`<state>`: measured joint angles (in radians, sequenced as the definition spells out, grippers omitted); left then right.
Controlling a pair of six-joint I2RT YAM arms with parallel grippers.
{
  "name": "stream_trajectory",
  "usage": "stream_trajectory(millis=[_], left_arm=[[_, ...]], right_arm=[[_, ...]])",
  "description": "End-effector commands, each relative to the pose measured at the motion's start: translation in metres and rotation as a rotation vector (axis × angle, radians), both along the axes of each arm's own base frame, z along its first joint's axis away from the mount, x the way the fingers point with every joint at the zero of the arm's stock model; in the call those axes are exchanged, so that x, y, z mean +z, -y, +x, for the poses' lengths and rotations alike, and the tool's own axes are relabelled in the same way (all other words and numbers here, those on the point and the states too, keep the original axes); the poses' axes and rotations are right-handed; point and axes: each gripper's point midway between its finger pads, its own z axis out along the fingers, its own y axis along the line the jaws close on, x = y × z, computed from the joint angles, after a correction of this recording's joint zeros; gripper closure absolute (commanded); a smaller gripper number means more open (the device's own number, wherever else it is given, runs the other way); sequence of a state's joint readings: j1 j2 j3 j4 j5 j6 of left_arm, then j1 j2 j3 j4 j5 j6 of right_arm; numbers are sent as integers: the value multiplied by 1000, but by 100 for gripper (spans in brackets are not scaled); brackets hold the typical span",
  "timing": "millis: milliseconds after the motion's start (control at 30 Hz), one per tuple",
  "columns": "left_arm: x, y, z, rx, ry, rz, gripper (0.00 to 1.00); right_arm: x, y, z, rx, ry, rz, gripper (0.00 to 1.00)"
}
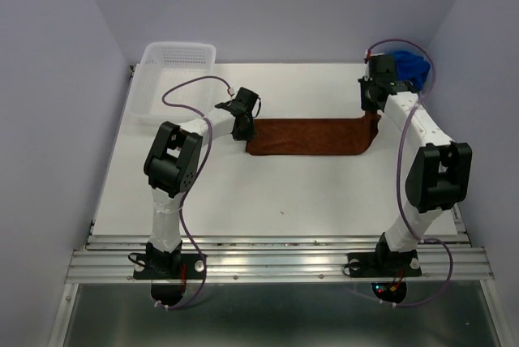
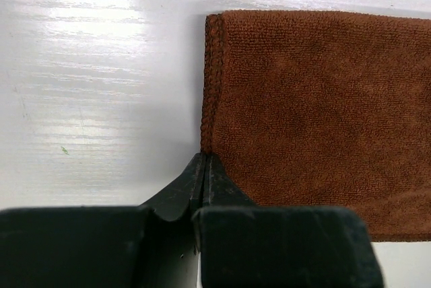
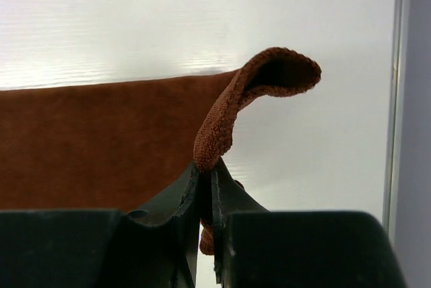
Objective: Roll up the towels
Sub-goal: Fold the towel
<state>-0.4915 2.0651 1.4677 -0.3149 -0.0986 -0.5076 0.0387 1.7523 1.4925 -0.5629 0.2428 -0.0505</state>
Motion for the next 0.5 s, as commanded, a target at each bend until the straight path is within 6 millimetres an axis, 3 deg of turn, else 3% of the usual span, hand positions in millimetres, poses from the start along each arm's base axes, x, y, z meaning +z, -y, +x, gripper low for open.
stream_trajectory(millis=[0, 67, 200, 467], left_arm=[[-16, -15, -17, 19, -56, 56, 97], [-16, -15, -18, 21, -58, 55, 97], [-16, -16, -18, 27, -59, 55, 98], [-14, -16, -16, 36, -57, 30, 98]], right_arm=[[35, -36, 8, 22, 70, -11, 99], [40, -53, 12, 45, 78, -14, 99], [34, -113, 17, 123, 71, 32, 99], [30, -193, 24, 205, 70, 116, 99]])
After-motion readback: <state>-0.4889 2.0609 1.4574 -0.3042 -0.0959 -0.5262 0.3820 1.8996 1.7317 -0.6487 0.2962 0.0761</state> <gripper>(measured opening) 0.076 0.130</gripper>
